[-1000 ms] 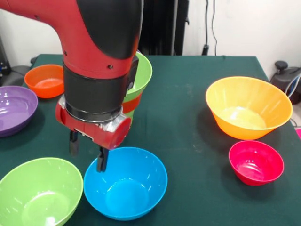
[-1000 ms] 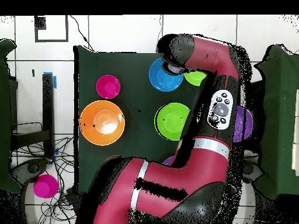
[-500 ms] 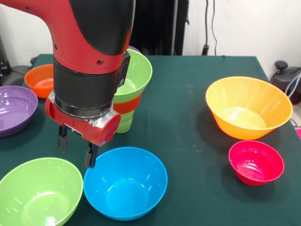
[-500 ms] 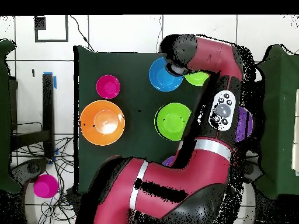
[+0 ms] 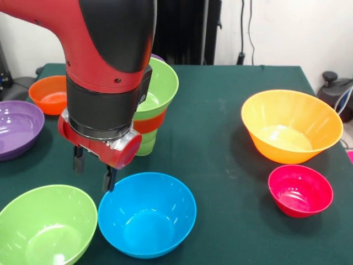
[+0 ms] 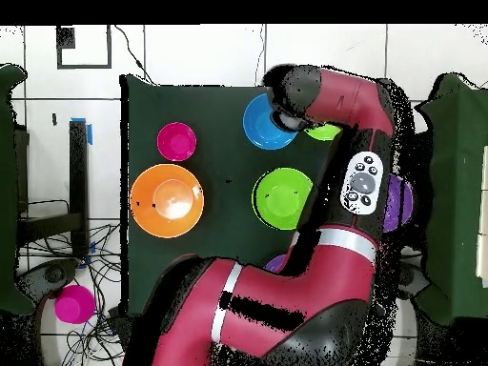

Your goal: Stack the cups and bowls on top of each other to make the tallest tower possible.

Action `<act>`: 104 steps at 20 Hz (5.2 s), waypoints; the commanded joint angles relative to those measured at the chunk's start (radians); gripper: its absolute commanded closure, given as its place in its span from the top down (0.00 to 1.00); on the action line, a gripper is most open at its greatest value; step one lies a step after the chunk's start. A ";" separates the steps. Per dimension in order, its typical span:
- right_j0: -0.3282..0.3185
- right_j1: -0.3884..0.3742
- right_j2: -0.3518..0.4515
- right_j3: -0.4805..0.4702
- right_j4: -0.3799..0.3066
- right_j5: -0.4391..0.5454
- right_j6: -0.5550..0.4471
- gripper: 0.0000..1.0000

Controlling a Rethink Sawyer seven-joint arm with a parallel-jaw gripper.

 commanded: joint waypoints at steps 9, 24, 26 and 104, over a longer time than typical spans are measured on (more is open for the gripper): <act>0.026 -0.069 0.079 0.268 0.013 -0.045 0.101 1.00; 0.013 -0.020 0.106 0.100 0.010 0.000 0.040 1.00; 0.012 -0.016 0.107 0.071 0.010 0.024 0.030 1.00; 0.061 0.030 -0.059 -0.104 0.055 0.184 0.067 1.00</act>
